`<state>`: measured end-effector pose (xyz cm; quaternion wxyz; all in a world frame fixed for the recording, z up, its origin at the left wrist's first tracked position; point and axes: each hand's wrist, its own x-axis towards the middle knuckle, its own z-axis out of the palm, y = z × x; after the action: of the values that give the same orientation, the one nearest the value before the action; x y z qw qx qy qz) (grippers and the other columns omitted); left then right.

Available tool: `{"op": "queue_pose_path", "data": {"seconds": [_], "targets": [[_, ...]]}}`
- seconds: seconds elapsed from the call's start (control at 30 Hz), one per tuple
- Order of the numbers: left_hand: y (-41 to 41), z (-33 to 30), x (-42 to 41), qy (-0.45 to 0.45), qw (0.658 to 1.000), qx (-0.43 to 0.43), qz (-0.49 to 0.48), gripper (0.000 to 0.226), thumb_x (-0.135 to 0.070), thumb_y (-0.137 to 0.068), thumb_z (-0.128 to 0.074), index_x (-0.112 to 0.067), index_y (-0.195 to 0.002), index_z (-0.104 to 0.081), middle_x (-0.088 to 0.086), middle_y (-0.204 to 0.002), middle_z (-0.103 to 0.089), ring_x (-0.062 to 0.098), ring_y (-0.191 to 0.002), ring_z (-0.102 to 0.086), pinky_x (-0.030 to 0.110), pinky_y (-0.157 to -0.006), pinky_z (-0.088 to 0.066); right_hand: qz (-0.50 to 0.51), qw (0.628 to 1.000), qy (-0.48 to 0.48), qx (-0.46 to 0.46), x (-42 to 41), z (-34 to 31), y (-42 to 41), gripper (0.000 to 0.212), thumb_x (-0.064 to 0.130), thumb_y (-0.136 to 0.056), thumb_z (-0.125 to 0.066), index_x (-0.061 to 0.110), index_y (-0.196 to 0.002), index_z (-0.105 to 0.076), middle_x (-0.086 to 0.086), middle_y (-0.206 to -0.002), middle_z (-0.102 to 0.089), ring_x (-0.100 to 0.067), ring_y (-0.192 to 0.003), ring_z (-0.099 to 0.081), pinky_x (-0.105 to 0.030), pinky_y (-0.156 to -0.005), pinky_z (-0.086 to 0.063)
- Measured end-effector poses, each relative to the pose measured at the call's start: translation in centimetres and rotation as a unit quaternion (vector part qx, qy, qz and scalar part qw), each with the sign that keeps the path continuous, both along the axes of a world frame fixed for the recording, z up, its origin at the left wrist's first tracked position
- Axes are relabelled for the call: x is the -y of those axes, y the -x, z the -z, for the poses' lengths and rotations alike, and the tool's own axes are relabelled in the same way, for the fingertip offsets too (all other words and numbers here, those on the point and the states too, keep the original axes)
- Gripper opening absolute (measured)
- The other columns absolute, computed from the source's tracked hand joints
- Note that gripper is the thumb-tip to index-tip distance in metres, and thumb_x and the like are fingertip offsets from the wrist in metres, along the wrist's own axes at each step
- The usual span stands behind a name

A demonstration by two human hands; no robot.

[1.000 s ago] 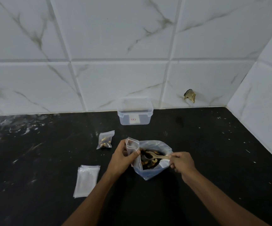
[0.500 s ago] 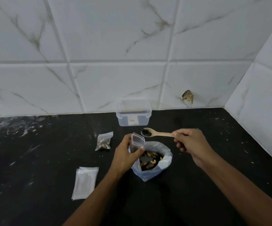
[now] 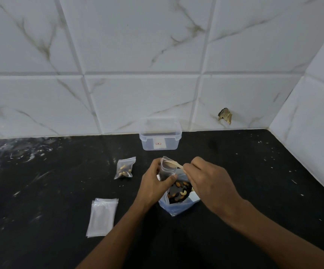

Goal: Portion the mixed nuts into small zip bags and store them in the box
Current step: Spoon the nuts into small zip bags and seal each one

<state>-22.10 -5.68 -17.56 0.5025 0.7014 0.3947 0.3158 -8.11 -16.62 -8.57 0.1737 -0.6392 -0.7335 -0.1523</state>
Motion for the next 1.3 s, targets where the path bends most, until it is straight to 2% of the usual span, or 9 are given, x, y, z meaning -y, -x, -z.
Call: {"op": "queue_pose_path", "data": {"seconds": [0.13,0.2,0.3,0.37,0.5,0.63,0.9,1.07,1.3], "targets": [[0.2,-0.1,0.1,0.007,1.0,0.002,0.004,0.049,-0.026,-0.085,-0.076,-0.031,-0.126,-0.05,-0.014,-0.115,-0.065,-0.012,-0.101,-0.059,0.003,-0.075,-0.047,0.003,1.0,-0.018,-0.02,-0.1,-0.3,-0.3,0.01,0.005,-0.078,-0.072,0.013,-0.078,-0.065,0.0,-0.071,-0.054,-0.009,-0.051,-0.046,-0.021,-0.043,-0.044],[0.5,0.1,0.0,0.016,1.0,0.003,-0.001,0.045,-0.029,-0.084,-0.076,-0.039,-0.12,-0.05,-0.016,-0.112,-0.064,-0.012,-0.1,-0.06,0.007,-0.074,-0.05,0.029,0.993,-0.035,-0.112,-0.1,-0.9,-0.8,0.006,0.011,-0.087,-0.063,0.012,-0.084,-0.067,0.0,-0.075,-0.055,-0.01,-0.055,-0.05,-0.024,-0.047,-0.047],[1.4,0.5,-0.1,0.029,1.0,0.006,-0.005,0.044,-0.033,-0.083,-0.077,-0.045,-0.115,-0.05,-0.018,-0.111,-0.065,-0.006,-0.103,-0.063,0.018,-0.081,-0.054,0.084,0.974,-0.053,-0.204,-0.4,-1.0,-2.6,0.008,0.009,-0.088,-0.064,0.011,-0.091,-0.071,0.002,-0.076,-0.058,-0.007,-0.061,-0.052,-0.014,-0.056,-0.041],[2.0,0.8,0.0,0.033,0.999,0.007,-0.009,0.042,-0.033,-0.083,-0.077,-0.045,-0.114,-0.051,-0.019,-0.11,-0.066,-0.006,-0.102,-0.063,0.021,-0.082,-0.054,0.128,0.971,-0.013,-0.204,-0.6,0.2,-4.1,0.008,0.01,-0.089,-0.064,0.013,-0.092,-0.071,0.003,-0.076,-0.057,-0.004,-0.062,-0.051,-0.013,-0.058,-0.038],[2.4,1.2,0.2,0.051,0.999,-0.002,-0.009,0.039,-0.03,-0.084,-0.076,-0.047,-0.11,-0.052,-0.02,-0.107,-0.067,-0.007,-0.098,-0.065,0.025,-0.084,-0.056,0.167,0.969,0.102,-0.153,-0.4,4.1,-5.2,0.013,0.019,-0.095,-0.056,0.019,-0.091,-0.068,0.003,-0.082,-0.058,-0.009,-0.071,-0.056,-0.025,-0.064,-0.049],[2.3,1.3,0.3,0.059,0.998,-0.008,-0.003,0.04,-0.029,-0.085,-0.075,-0.047,-0.111,-0.051,-0.018,-0.11,-0.066,-0.006,-0.099,-0.064,0.025,-0.085,-0.057,0.17,0.963,0.192,-0.088,-0.4,6.9,-4.7,0.01,0.021,-0.096,-0.056,0.022,-0.101,-0.064,0.006,-0.094,-0.056,-0.005,-0.075,-0.055,-0.02,-0.066,-0.047],[2.0,1.9,0.6,0.076,0.997,-0.016,0.013,0.043,-0.032,-0.085,-0.074,-0.046,-0.118,-0.051,-0.016,-0.114,-0.065,0.001,-0.107,-0.062,0.027,-0.088,-0.055,0.178,0.947,0.249,-0.094,-1.2,8.1,-3.4,0.021,0.022,-0.097,-0.053,0.019,-0.117,-0.058,0.002,-0.111,-0.055,-0.009,-0.096,-0.056,-0.022,-0.084,-0.047],[1.9,2.0,0.4,0.08,0.996,-0.019,0.021,0.048,-0.034,-0.085,-0.074,-0.039,-0.125,-0.05,-0.014,-0.118,-0.065,0.005,-0.111,-0.062,0.029,-0.09,-0.056,0.175,0.946,0.255,-0.096,-1.7,8.2,-3.1,0.021,0.023,-0.096,-0.055,0.02,-0.116,-0.059,0.002,-0.109,-0.055,-0.01,-0.094,-0.057,-0.024,-0.084,-0.05],[1.7,2.2,0.5,0.081,0.996,-0.027,0.022,0.046,-0.033,-0.085,-0.074,-0.037,-0.125,-0.051,-0.011,-0.117,-0.066,0.005,-0.11,-0.063,0.035,-0.095,-0.055,0.207,0.93,0.196,-0.233,-1.4,9.3,-3.1,0.017,0.017,-0.097,-0.054,0.018,-0.09,-0.069,0.006,-0.078,-0.06,-0.005,-0.069,-0.057,-0.018,-0.063,-0.047]]}}
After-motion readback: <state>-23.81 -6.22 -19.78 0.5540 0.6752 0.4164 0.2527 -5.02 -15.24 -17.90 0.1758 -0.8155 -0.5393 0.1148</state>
